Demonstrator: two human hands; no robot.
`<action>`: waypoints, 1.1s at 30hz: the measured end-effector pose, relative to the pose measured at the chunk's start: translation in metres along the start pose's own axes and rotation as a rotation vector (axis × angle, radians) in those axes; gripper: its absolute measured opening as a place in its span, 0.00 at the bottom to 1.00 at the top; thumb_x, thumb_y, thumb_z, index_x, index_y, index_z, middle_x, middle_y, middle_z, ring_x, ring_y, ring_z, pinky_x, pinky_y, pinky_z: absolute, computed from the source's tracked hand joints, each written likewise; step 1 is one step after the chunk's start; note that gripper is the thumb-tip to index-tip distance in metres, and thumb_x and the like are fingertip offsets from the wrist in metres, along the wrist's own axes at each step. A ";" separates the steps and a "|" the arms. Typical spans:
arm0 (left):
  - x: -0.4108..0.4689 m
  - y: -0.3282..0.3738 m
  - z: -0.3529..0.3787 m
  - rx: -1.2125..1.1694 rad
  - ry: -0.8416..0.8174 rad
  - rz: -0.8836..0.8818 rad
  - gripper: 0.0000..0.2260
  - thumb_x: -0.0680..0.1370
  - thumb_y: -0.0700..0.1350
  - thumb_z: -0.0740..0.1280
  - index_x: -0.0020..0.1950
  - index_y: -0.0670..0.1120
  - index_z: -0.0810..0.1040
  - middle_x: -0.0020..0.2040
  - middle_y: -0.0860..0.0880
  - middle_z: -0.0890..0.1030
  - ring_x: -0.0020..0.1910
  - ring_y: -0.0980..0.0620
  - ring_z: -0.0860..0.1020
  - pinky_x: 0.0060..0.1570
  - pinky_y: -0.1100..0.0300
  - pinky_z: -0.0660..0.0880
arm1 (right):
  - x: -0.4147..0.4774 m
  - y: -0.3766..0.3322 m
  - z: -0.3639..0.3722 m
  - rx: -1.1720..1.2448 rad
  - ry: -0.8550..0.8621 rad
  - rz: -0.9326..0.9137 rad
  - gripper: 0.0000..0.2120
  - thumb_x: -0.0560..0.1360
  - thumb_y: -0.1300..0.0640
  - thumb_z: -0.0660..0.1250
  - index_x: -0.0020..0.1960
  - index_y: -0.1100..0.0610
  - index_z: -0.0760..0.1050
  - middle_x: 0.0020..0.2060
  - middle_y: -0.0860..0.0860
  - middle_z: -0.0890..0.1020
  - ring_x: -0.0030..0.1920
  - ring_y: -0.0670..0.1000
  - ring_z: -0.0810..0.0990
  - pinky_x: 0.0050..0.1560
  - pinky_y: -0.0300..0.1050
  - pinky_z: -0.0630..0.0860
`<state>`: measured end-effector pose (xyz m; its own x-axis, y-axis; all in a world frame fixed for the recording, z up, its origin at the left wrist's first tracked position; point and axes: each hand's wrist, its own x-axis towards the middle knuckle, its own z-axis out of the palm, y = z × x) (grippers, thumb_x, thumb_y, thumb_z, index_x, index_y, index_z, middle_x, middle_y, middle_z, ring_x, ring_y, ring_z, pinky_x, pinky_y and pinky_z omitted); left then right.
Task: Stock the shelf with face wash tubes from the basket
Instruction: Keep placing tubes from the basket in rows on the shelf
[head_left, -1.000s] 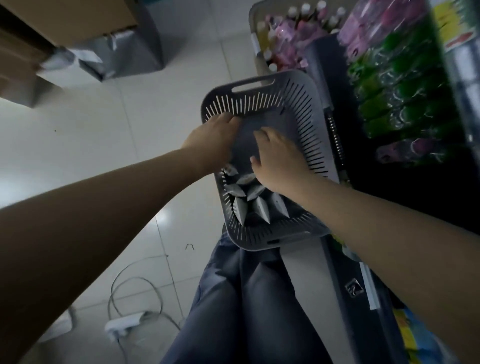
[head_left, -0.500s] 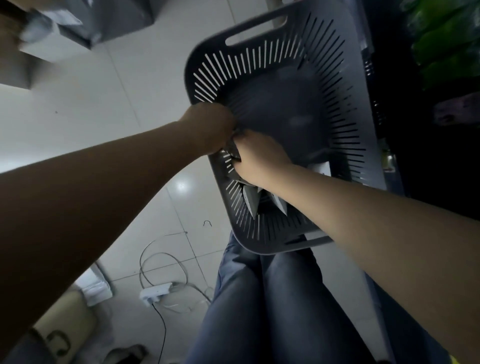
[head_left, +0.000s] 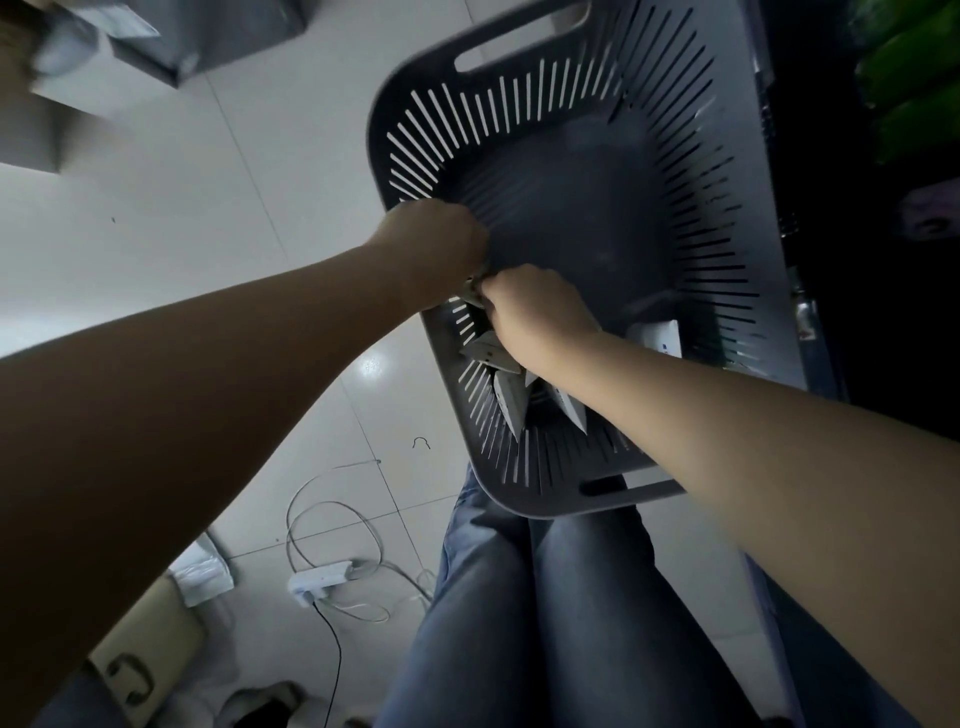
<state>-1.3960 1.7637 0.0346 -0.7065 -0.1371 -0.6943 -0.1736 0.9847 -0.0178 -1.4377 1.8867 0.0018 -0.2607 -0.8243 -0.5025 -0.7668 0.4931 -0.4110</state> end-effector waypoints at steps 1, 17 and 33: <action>0.000 0.000 0.001 0.010 0.013 -0.006 0.13 0.80 0.41 0.58 0.60 0.44 0.79 0.53 0.42 0.80 0.54 0.39 0.78 0.49 0.48 0.75 | 0.000 0.002 -0.001 0.014 0.011 0.004 0.11 0.80 0.63 0.56 0.55 0.60 0.76 0.49 0.57 0.81 0.50 0.60 0.81 0.39 0.44 0.67; -0.013 -0.004 -0.022 -0.051 0.252 -0.050 0.19 0.78 0.36 0.60 0.67 0.50 0.73 0.59 0.46 0.80 0.57 0.40 0.78 0.53 0.49 0.77 | -0.018 0.016 -0.048 0.158 0.241 -0.002 0.15 0.81 0.61 0.55 0.64 0.58 0.74 0.56 0.57 0.80 0.55 0.58 0.79 0.46 0.45 0.71; -0.090 0.002 -0.137 0.096 0.482 0.030 0.14 0.79 0.42 0.62 0.64 0.49 0.73 0.56 0.45 0.81 0.53 0.40 0.79 0.46 0.50 0.78 | -0.096 -0.009 -0.142 0.144 0.569 0.043 0.10 0.79 0.62 0.57 0.50 0.62 0.77 0.45 0.55 0.81 0.46 0.55 0.79 0.40 0.44 0.69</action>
<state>-1.4271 1.7629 0.1954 -0.9512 -0.1204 -0.2840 -0.1002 0.9914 -0.0844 -1.4891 1.9221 0.1611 -0.5942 -0.8027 -0.0506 -0.6715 0.5298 -0.5181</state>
